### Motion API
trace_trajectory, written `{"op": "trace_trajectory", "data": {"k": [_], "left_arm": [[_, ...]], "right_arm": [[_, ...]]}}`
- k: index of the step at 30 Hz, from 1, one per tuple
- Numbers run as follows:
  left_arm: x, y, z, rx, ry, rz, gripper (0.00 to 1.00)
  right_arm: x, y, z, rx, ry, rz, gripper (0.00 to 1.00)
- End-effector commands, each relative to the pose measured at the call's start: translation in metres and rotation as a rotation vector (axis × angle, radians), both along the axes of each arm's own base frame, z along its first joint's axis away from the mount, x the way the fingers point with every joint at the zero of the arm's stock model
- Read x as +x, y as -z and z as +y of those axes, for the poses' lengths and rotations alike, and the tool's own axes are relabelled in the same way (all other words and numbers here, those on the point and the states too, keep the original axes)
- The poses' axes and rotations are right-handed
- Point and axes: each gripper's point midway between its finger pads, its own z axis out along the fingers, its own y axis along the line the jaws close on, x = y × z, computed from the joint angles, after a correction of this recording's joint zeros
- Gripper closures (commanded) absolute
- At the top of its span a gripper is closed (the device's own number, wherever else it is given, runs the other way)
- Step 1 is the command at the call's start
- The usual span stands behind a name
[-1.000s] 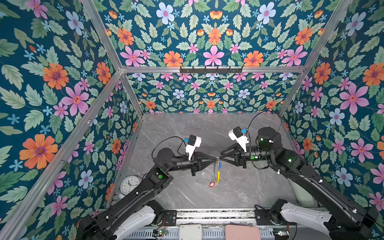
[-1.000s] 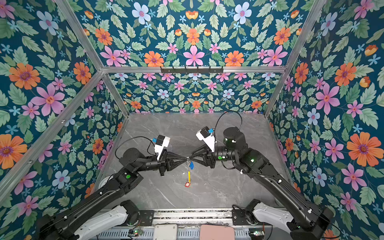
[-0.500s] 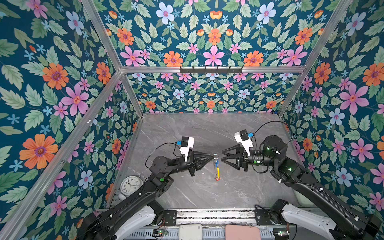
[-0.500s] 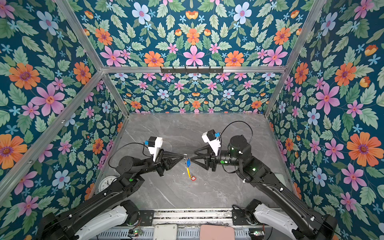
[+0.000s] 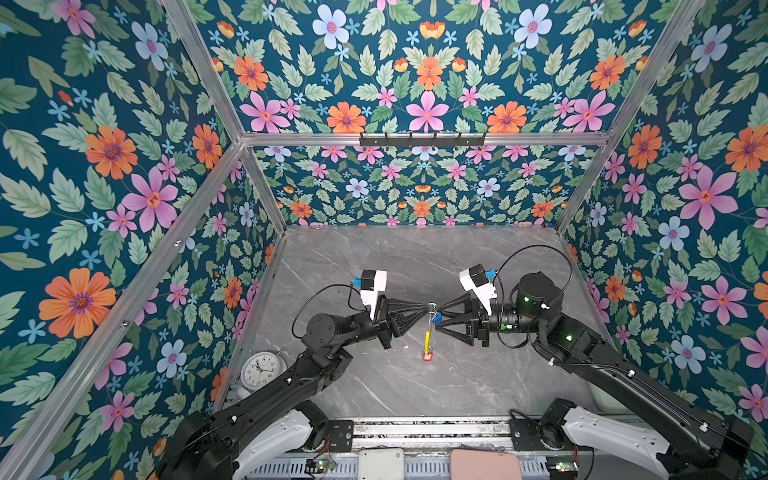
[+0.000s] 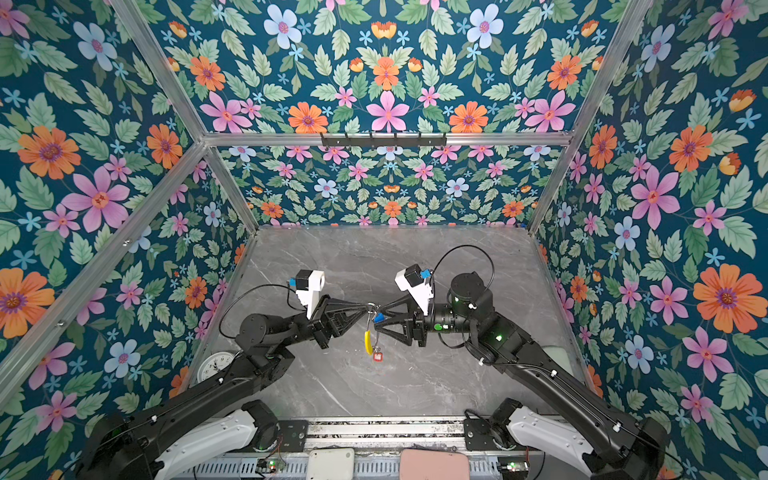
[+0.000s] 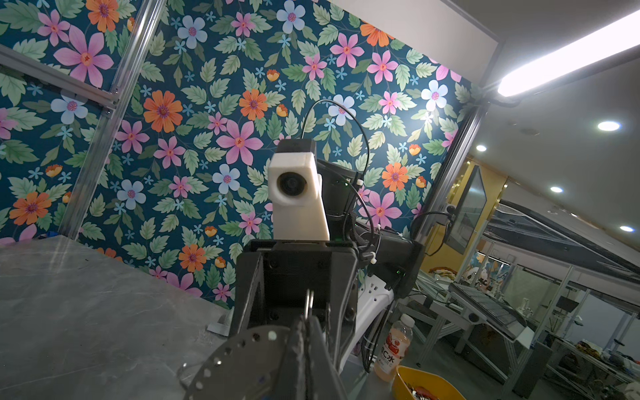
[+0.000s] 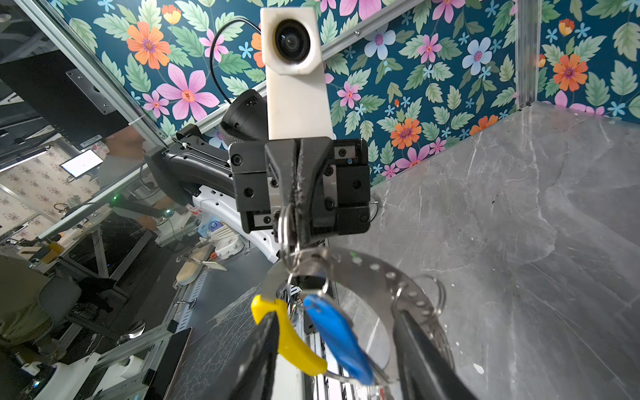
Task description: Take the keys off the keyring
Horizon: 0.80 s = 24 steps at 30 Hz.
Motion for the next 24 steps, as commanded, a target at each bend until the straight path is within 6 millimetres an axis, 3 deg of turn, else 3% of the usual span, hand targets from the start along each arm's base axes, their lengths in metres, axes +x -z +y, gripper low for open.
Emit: {"op": "trace_trajectory", "data": {"k": [1,6,10,24], "left_arm": [[-0.005,-0.012,0.004,-0.046,0.009,-0.031,1.00],[-0.003,-0.011,0.005,-0.049,-0.004,-0.022,1.00],[0.000,-0.010,0.006,-0.054,-0.023,-0.015,1.00],[0.001,-0.010,0.009,-0.071,-0.039,-0.015,1.00]], "right_arm": [[-0.001,-0.007,0.003,0.020,-0.015,-0.020,0.52],[-0.003,-0.008,0.004,0.021,-0.028,-0.020,0.81],[-0.005,-0.006,0.005,0.017,-0.040,-0.020,0.98],[-0.013,0.010,0.017,-0.039,-0.109,0.008,1.00]]}}
